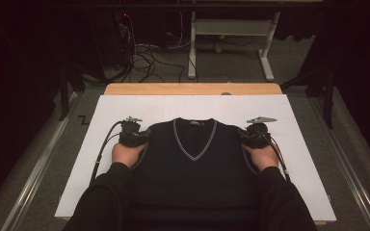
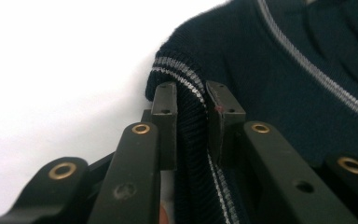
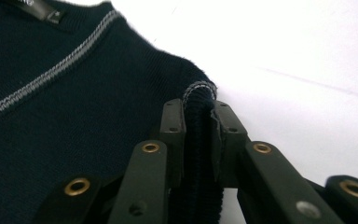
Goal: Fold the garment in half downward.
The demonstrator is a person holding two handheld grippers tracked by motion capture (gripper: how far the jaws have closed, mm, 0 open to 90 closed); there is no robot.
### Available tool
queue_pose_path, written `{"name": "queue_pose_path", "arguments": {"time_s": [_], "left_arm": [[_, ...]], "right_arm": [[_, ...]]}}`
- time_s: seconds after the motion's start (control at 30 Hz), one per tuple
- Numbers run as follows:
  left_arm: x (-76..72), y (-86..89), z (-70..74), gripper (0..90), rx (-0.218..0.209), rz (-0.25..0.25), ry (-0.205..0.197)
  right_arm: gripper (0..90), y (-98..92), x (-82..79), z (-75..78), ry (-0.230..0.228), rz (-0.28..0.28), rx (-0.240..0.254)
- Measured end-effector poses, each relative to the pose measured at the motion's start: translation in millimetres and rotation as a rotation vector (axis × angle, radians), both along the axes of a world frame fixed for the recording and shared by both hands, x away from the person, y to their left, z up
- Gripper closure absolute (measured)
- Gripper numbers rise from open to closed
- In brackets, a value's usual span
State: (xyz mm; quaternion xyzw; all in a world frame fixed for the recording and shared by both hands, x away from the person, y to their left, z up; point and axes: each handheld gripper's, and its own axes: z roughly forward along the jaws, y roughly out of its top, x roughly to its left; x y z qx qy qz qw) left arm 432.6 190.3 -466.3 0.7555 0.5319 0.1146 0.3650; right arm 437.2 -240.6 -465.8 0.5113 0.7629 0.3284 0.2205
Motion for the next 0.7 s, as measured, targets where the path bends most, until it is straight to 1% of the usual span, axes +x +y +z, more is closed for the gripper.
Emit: {"name": "queue_pose_path", "arguments": {"time_s": [0.07, 0.1, 0.17, 0.2, 0.27, 0.37, 0.53, 0.57, 0.63, 0.67, 0.7], "left_arm": [[-0.7, 3.5, 7.8, 72.1, -0.023, 0.011, -0.027], [-1.1, 5.4, 14.2, 72.2, -0.040, 0.017, -0.046], [-2.0, 5.6, 23.4, 72.2, -0.040, 0.020, -0.090], [-2.2, 5.1, 29.6, 72.2, -0.042, 0.020, -0.119], [-2.3, 4.6, 37.6, 72.1, -0.043, 0.025, -0.156], [-2.2, 5.5, 52.7, 72.2, -0.052, 0.046, -0.206], [-5.3, 8.0, 81.2, 72.2, -0.074, 0.079, -0.282], [-6.0, 8.2, 84.9, 72.2, -0.076, 0.083, -0.291], [-7.5, 9.4, 94.3, 72.2, -0.082, 0.091, -0.315], [-8.1, 11.0, 99.9, 72.2, -0.092, 0.094, -0.326], [-8.3, 11.9, 103.1, 72.2, -0.097, 0.094, -0.331]], "right_arm": [[77.8, -3.3, -1.2, 7.2, -0.033, -0.004, 0.016], [77.8, -4.1, -1.9, 10.5, -0.045, -0.007, 0.024], [77.8, -5.6, -4.4, 20.7, -0.096, -0.009, 0.038], [77.8, -5.7, -5.1, 23.9, -0.110, -0.012, 0.043], [77.8, -5.3, -5.4, 32.6, -0.144, -0.012, 0.041], [77.8, -6.4, -5.1, 48.7, -0.190, -0.022, 0.041], [78.2, -6.8, -7.1, 80.1, -0.282, -0.036, 0.064], [78.2, -6.6, -8.2, 87.5, -0.301, -0.036, 0.069], [78.2, -6.1, -9.7, 99.0, -0.325, -0.034, 0.078], [78.2, -5.7, -10.1, 103.1, -0.333, -0.031, 0.085], [78.2, -5.0, -10.9, 109.1, -0.346, -0.029, 0.091]]}}
